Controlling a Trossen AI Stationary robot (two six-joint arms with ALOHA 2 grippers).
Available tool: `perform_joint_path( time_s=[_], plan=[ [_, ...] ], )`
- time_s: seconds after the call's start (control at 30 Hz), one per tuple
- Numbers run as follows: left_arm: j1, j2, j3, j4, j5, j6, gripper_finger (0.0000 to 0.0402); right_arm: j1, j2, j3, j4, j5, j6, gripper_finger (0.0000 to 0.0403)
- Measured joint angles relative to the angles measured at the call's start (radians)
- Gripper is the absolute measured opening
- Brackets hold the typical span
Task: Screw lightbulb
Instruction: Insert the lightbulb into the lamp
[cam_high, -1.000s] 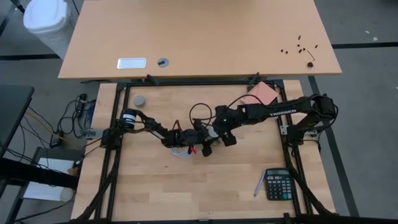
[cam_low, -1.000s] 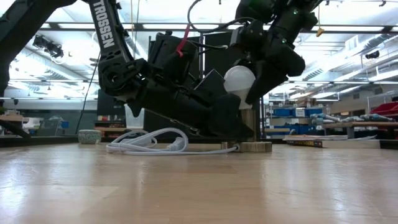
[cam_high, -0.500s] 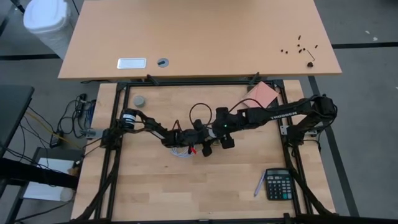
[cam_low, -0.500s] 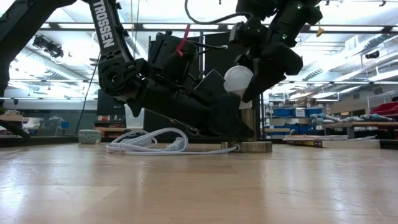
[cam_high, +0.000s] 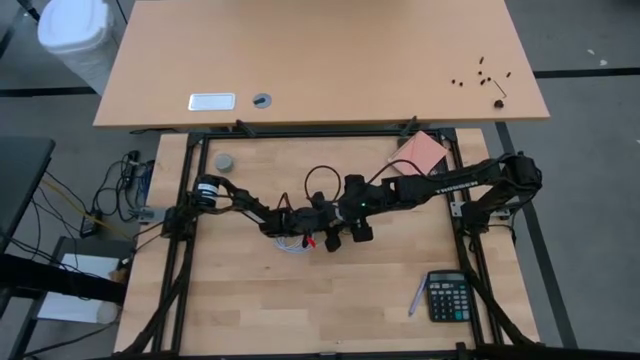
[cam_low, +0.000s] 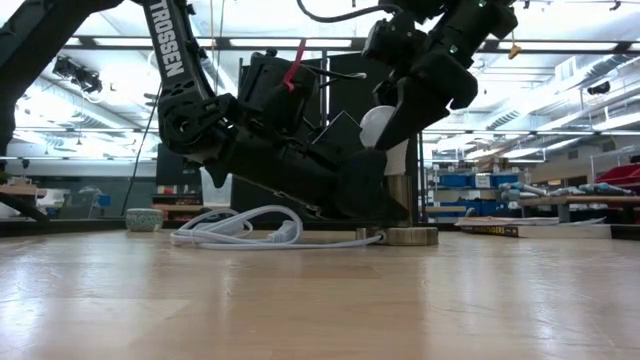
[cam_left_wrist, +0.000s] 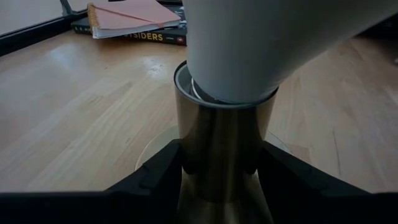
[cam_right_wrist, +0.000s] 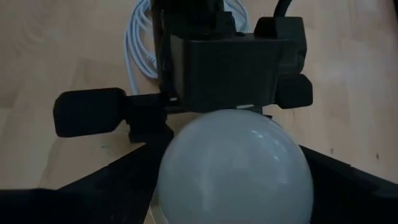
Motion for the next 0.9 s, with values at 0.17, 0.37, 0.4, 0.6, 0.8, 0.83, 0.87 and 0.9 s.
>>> perform_joint_path(
  time_s=[0.17, 0.37, 0.4, 0.6, 0.8, 0.83, 0.87, 0.9],
  plan=[
    [-0.001, -0.001, 0.0, -0.006, 0.006, -0.005, 0.0191, 0.043, 0.009, 0.004, -0.001, 0.113, 0.001, 0.0331],
    [-0.001, -0.002, 0.0, -0.009, 0.021, -0.004, 0.0191, 0.062, 0.009, 0.102, -0.148, 0.142, 0.043, 0.0344],
    [-0.001, -0.002, 0.0, -0.009, 0.021, -0.004, 0.0191, 0.062, 0.009, 0.121, -0.185, 0.142, 0.051, 0.0346],
    [-0.001, -0.002, 0.0, -0.008, 0.022, -0.015, 0.0191, 0.061, 0.008, 0.172, -0.259, 0.143, 0.053, 0.0351],
    [-0.001, -0.002, 0.0, -0.008, 0.036, -0.02, 0.0192, 0.06, 0.054, 0.177, -0.293, 0.138, 0.065, 0.0351],
    [-0.001, -0.002, 0.0, -0.008, 0.039, -0.02, 0.0192, 0.061, 0.066, 0.182, -0.293, 0.138, 0.063, 0.0351],
    [-0.001, -0.001, 0.0, -0.008, 0.041, -0.02, 0.0192, 0.061, 0.08, 0.19, -0.298, 0.137, 0.062, 0.0351],
    [-0.001, -0.001, 0.0, -0.009, 0.043, -0.02, 0.0192, 0.061, 0.093, 0.204, -0.301, 0.137, 0.06, 0.0351]
  ],
)
